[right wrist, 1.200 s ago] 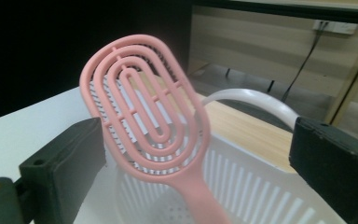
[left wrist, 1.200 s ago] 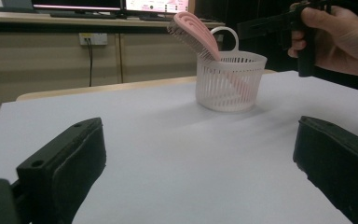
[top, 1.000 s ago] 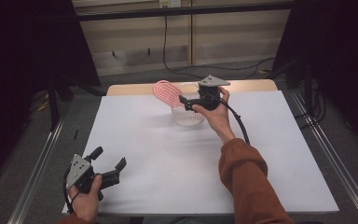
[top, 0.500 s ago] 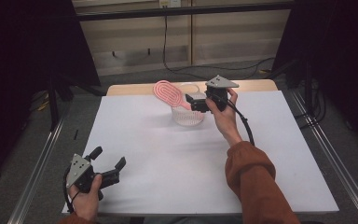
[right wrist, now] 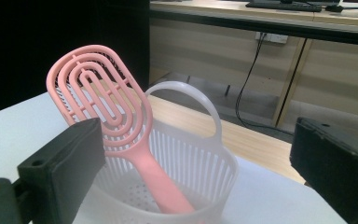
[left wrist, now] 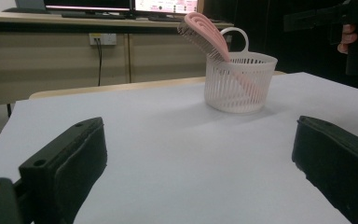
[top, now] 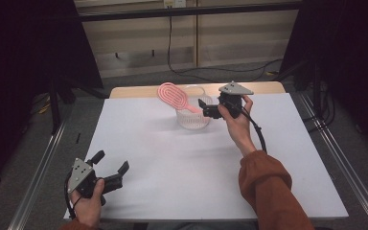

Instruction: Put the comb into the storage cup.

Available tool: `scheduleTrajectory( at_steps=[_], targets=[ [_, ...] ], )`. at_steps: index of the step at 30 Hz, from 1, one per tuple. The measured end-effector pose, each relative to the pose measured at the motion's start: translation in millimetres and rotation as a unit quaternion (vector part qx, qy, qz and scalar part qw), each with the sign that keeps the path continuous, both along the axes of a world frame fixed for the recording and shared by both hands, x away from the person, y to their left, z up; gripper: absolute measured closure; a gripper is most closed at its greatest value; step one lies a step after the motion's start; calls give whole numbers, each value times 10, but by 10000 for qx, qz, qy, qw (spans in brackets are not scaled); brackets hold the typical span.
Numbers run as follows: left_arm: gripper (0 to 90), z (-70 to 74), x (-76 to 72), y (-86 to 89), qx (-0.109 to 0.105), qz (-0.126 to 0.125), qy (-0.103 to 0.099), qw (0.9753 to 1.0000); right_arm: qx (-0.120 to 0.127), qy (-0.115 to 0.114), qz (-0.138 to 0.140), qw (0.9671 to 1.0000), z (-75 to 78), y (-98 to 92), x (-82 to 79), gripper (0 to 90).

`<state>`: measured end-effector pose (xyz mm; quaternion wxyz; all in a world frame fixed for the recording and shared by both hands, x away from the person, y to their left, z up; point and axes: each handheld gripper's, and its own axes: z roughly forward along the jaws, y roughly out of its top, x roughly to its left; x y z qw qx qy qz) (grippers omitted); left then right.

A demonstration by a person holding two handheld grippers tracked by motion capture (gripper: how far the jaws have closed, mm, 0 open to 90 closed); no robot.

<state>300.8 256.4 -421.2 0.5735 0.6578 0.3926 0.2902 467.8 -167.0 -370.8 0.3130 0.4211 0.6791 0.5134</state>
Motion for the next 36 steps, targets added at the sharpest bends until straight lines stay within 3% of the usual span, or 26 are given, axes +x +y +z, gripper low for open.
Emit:
scheduleTrajectory(
  at_steps=[13,24,31,36],
  targets=[
    [31,10,-10,-3,-20,-12,-49,10000,55,-290,-158,9994,13,-119,-175,26],
    [29,12,-17,4,-15,-30,-44,10000,25,-400,-287,9988,6,-229,-337,9],
    [29,9,-14,-5,-37,-14,-53,10000,45,-604,-574,9965,30,-341,-447,0],
    [29,9,-13,-1,-27,-14,-52,10000,65,-601,-600,9964,21,-419,-544,0]
  ],
)
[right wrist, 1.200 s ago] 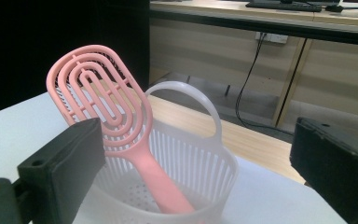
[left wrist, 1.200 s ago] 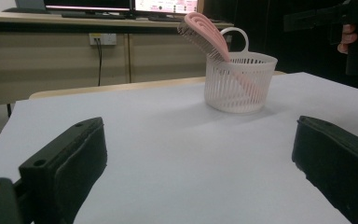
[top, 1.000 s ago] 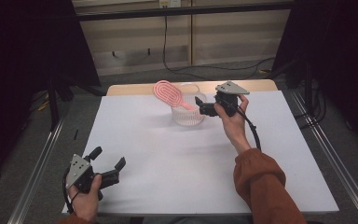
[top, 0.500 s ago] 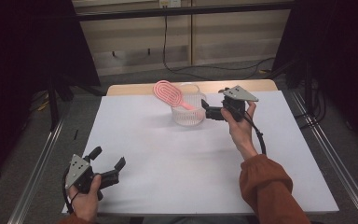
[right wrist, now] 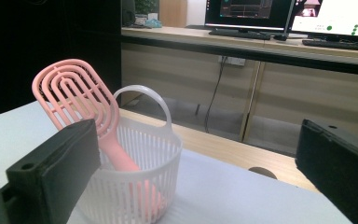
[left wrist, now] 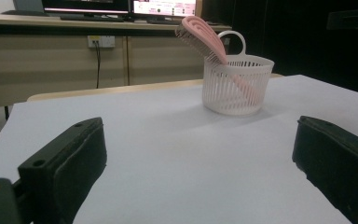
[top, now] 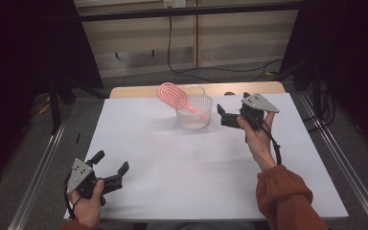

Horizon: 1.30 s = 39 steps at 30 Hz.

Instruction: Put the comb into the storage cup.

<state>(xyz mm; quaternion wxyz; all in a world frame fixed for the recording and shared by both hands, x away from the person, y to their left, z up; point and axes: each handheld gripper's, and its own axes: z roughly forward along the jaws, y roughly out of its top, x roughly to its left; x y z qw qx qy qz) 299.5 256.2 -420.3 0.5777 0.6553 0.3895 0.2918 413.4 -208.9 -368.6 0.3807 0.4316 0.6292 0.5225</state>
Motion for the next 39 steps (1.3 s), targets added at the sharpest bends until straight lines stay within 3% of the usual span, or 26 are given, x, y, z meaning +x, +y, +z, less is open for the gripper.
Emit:
scheduleTrajectory(
  at_steps=[13,19,29,34,39],
  targets=[
    [29,1,-4,2,18,26,-3,10000,180,-310,-181,9992,-14,-195,-249,0],
    [29,5,-9,11,-6,40,-18,10000,165,-289,-208,9992,-75,-270,-351,0],
    [29,6,-11,10,-15,52,-29,10000,-89,-264,-267,9993,-145,-359,-521,0],
    [29,4,-13,9,-11,42,0,10000,32,-229,-238,9994,-141,-379,-625,0],
    [29,6,-14,7,-40,74,-24,10000,-37,-300,-283,9991,-158,-381,-721,0]
  ],
)
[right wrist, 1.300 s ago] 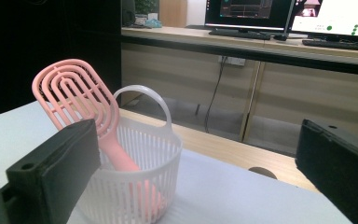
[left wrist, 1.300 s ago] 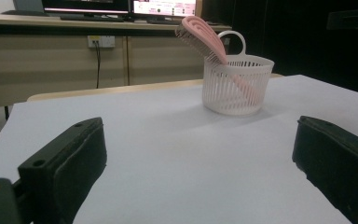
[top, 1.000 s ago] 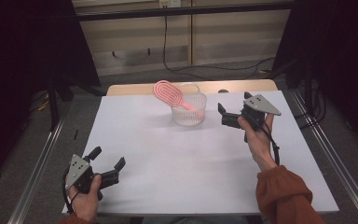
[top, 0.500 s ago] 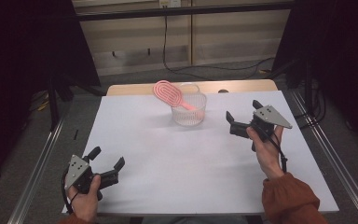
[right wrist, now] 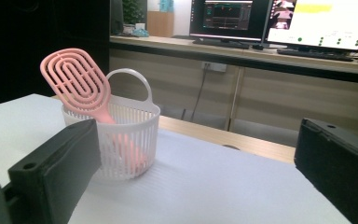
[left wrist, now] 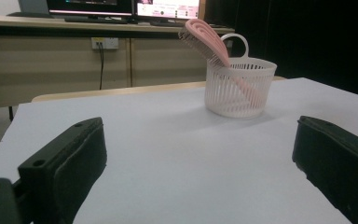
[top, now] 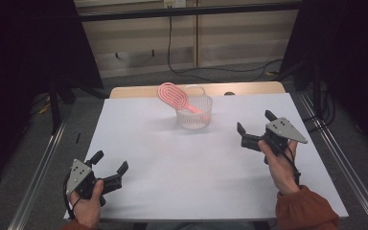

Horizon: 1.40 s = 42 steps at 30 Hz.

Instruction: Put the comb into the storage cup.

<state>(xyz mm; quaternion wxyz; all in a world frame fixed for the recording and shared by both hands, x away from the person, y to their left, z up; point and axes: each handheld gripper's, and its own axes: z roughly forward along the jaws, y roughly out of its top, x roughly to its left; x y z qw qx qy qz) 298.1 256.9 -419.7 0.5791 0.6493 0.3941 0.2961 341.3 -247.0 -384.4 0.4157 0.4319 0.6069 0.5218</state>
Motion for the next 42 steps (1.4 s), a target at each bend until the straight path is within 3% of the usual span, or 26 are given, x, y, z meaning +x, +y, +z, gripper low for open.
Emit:
scheduleTrajectory(
  at_steps=[16,21,26,33,38,42],
  targets=[
    [29,1,-3,6,-13,104,0,9999,128,57,-183,9997,-148,-226,-319,0],
    [21,-2,-11,23,-145,146,12,9998,74,-23,-261,9996,-123,-267,-434,0],
    [21,7,-24,35,-115,206,13,9997,101,-12,-340,9994,-118,-349,-570,0],
    [21,24,-61,-1,-88,127,-44,9999,-28,101,-480,9988,-226,-454,-690,0],
    [21,20,-63,8,-76,194,-34,9998,82,163,-539,9984,-271,-494,-764,0],
    [21,17,-62,11,-1,183,-18,9998,7,183,-570,9982,-310,-507,-825,0]
  ],
)
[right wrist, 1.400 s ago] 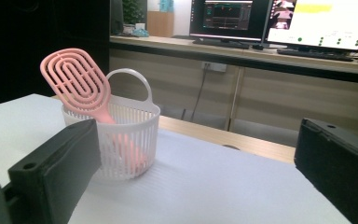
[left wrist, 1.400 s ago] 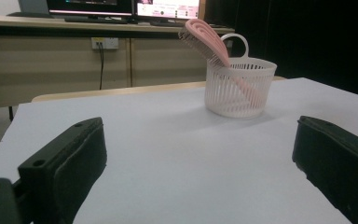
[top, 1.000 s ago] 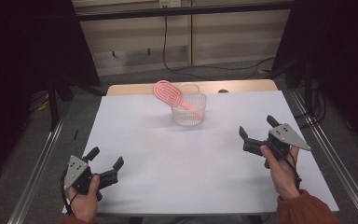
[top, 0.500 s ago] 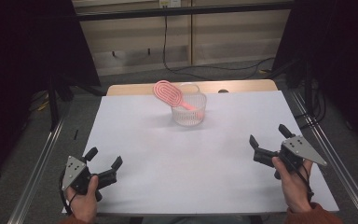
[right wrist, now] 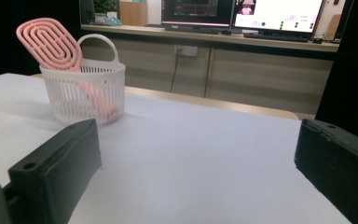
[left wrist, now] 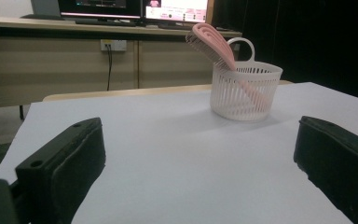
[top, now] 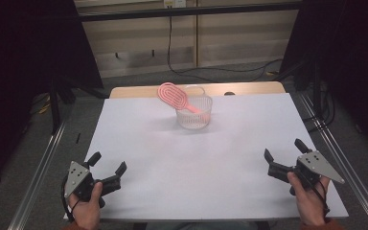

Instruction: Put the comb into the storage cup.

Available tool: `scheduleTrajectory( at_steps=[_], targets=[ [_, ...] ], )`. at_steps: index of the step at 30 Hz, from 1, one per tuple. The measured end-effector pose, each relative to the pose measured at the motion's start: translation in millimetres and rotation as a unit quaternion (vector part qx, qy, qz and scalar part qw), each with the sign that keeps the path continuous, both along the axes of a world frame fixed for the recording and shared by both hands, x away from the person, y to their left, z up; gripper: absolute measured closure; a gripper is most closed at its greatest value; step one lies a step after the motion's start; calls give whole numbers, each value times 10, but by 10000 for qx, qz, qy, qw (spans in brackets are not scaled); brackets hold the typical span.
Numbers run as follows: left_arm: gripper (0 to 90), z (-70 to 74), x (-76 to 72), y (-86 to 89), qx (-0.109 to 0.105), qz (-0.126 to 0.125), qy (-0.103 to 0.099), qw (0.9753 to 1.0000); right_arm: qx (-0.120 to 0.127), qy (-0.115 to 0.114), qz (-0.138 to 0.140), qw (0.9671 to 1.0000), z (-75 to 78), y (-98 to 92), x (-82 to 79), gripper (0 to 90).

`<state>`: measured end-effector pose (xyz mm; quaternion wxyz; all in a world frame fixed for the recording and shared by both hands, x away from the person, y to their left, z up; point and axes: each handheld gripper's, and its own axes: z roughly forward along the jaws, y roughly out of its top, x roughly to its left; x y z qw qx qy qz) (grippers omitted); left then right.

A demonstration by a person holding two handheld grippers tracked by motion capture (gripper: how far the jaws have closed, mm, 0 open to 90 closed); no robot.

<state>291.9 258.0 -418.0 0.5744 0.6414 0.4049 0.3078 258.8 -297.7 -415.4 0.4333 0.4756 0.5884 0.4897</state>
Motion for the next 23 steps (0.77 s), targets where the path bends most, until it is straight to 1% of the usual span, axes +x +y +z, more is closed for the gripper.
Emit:
scheduleTrajectory(
  at_steps=[2,5,7,9,11,13,15,17,19,20,23],
  targets=[
    [21,-2,-5,-5,-11,-10,2,10000,-97,7,-16,10000,-20,0,-25,1],
    [21,-1,-17,-1,26,16,-30,10000,-58,47,-65,10000,-39,-6,-80,3],
    [25,4,-29,9,3,37,-86,10000,-41,45,-53,10000,-44,-21,-121,2],
    [25,1,-31,13,14,56,-62,10000,-104,-8,-233,9997,-46,-37,-165,7],
    [25,-1,-37,25,57,99,-67,9999,-85,-42,-192,9998,-57,-48,-208,3],
    [25,-10,-41,24,50,124,-41,9999,-142,13,-183,9997,-99,-45,-233,3],
    [25,-11,-42,28,53,116,-36,9999,-117,2,-156,9998,-116,-57,-236,3],
    [25,-5,-34,29,59,102,-60,9999,-96,6,-198,9998,-125,-80,-221,1],
    [25,4,-22,16,6,74,-92,9999,-90,12,-258,9996,-138,-92,-199,0],
    [25,8,-18,14,23,64,-114,9999,-82,-4,-277,9996,-137,-94,-187,0],
    [25,3,-10,13,27,46,-81,10000,-50,-48,-260,9996,-137,-86,-168,0]
  ],
)
